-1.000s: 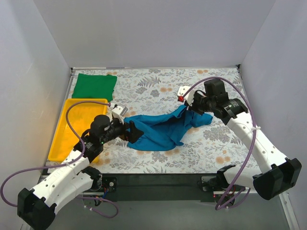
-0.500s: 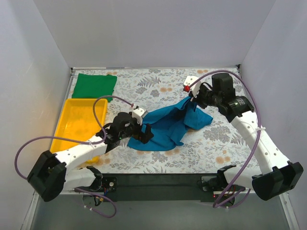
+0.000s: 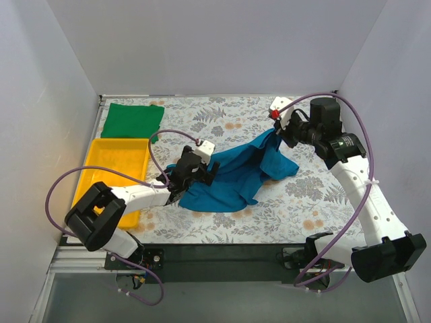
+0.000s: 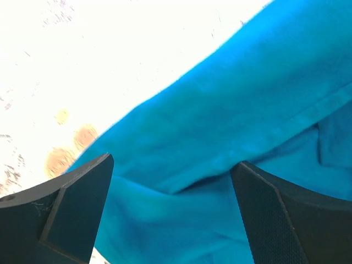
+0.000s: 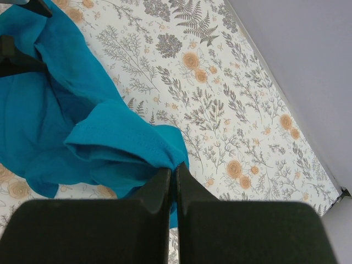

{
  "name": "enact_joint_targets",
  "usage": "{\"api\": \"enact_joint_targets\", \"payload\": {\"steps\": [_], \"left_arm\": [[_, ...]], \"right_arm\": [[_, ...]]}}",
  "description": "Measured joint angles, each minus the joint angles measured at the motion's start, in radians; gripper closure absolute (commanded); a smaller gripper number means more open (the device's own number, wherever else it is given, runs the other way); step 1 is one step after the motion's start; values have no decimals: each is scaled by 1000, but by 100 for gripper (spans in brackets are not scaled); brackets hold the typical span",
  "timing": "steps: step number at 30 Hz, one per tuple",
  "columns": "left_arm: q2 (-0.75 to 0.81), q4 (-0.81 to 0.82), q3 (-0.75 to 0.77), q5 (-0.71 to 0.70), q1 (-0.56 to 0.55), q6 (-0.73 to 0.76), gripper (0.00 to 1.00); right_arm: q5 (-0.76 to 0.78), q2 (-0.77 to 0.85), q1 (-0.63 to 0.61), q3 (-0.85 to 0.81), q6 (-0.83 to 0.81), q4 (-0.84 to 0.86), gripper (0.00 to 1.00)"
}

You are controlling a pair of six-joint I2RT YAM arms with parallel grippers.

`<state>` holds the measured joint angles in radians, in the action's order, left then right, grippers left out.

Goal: Fold and stack the t-shirts

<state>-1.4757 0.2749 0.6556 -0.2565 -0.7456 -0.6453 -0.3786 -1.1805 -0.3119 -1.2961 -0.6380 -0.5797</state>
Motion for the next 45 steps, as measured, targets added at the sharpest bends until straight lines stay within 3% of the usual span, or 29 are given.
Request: {"api": "enact_joint_targets", "payload": {"steps": [14, 18, 19, 22, 24, 29, 33, 38, 45], "left_arm": [[-88, 58, 64, 94, -4, 64, 22], [-92, 62, 67, 136, -4, 72, 44], [-100, 60, 76, 141, -4, 76, 60], [-149, 47, 119, 143, -4, 82, 88], [-180, 39, 142, 130, -4, 87, 100], [-190, 18, 156, 60, -5, 103, 100], [-105, -11, 156, 7, -5, 129, 100], [181, -36, 161, -14, -5, 163, 100], [487, -66, 269, 34, -5, 171, 100]], "right_arm": [[-46, 14, 69, 0, 30, 3, 99], [-52, 18, 78, 0, 33, 5, 99], [-54, 18, 81, 0, 33, 5, 99], [-62, 20, 85, 0, 34, 5, 99], [-67, 22, 87, 2, 34, 5, 99], [-69, 39, 90, 16, 35, 6, 99], [-62, 61, 95, 18, 33, 4, 99], [-45, 93, 101, -2, 24, -6, 99], [-43, 106, 103, -166, -21, -61, 99]]}}
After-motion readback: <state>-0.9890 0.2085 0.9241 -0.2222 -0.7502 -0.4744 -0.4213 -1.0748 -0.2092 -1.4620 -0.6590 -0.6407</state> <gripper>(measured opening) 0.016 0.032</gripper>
